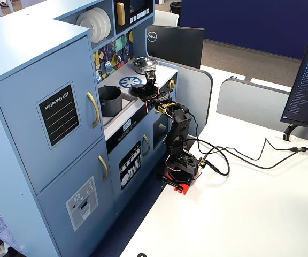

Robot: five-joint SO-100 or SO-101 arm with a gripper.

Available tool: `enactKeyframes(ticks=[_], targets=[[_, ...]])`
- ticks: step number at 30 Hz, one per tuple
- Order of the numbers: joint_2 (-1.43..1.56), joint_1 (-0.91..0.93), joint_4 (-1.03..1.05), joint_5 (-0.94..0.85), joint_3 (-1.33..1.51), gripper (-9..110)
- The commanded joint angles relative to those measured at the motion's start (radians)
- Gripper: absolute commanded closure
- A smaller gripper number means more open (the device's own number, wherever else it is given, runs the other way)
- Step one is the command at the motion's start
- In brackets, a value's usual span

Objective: Pick up the lid from the counter and put it on the gray recipient

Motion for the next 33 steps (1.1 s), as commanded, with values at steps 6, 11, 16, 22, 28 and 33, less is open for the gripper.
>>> enactKeyframes(ticks=[6, 11, 16, 22, 28, 33], targets=[[-0.011, -0.020, 0.020, -0.002, -0.092, 101], [-0.006, -0.028, 0.017, 0.008, -0.114, 101], [0.028, -0.035, 0.035, 0.014, -0.170, 102], [0.101, -0.061, 0.149, -0.009, -0.284, 102], [0.201, -0.141, 0.405, 0.028, -0.472, 102], [0.238, -0.253, 0.561, 0.025, -0.604, 102]])
